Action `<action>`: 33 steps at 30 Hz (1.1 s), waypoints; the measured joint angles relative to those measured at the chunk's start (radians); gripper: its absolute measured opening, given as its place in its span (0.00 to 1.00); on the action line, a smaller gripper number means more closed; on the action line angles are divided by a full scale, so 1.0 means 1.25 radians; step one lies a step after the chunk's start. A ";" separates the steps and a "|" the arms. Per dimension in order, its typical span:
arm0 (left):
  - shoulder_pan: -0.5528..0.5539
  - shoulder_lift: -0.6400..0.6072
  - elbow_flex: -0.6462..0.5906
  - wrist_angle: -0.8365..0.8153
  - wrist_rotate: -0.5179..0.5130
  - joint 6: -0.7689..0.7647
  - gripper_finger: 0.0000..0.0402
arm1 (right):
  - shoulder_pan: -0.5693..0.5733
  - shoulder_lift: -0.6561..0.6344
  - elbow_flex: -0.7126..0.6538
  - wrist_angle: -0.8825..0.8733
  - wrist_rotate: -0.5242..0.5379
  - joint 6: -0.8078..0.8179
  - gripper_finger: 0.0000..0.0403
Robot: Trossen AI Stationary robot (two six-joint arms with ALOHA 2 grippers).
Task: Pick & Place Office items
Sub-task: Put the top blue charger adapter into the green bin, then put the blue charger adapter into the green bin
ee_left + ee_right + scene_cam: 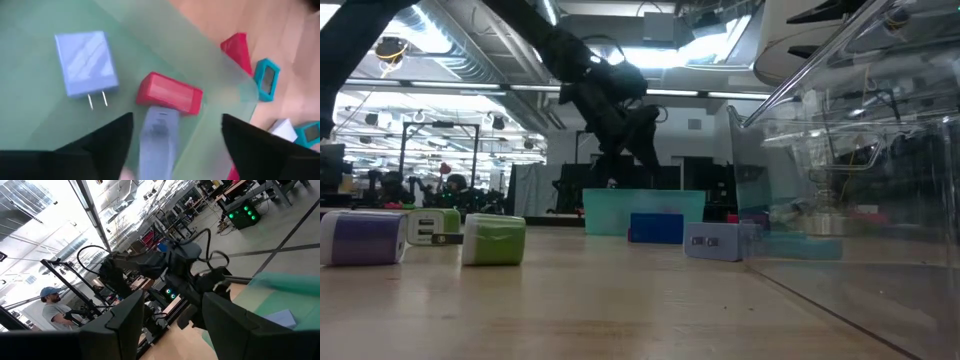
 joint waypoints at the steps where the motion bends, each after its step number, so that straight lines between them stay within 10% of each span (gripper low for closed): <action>1: 0.000 0.000 0.012 -0.008 0.001 0.000 0.80 | 0.000 0.000 0.000 0.000 0.000 0.000 0.50; 13: -0.075 -0.002 0.251 -0.198 0.330 -0.249 0.76 | 0.000 0.000 0.000 0.000 0.000 -0.009 0.50; 22: -0.266 0.000 0.280 -0.268 0.066 -0.439 0.71 | 0.000 0.000 0.000 -0.009 -0.040 0.006 0.50; 33: -0.408 0.099 0.280 -0.172 -0.025 -0.671 0.74 | 0.000 0.000 0.000 -0.030 -0.121 0.033 0.50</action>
